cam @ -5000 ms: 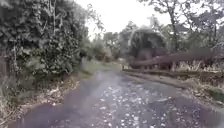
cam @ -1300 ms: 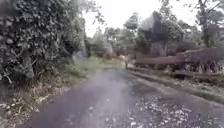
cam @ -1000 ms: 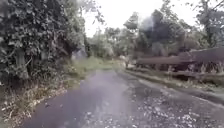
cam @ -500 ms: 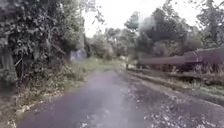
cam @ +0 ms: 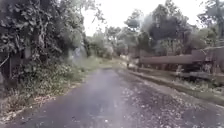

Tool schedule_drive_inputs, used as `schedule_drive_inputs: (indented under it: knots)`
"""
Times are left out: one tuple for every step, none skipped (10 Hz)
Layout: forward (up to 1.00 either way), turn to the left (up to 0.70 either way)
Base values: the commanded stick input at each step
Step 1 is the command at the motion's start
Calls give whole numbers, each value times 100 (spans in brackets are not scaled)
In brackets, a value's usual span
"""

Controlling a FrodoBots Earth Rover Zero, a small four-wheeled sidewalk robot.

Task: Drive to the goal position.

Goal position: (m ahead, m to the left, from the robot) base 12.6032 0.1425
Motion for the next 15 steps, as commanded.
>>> schedule_drive_inputs:
  knots:
    - [45, 2]
    - [45, 2]
    - [45, 2]
    - [45, 2]
    - [45, 2]
    - [45, 2]
    - [45, 3]
    - [45, 3]
    - [45, 2]
    - [45, 2]
    - [45, 3]
    - [45, 2]
    - [45, 2]
    - [45, 2]
    - [45, 2]
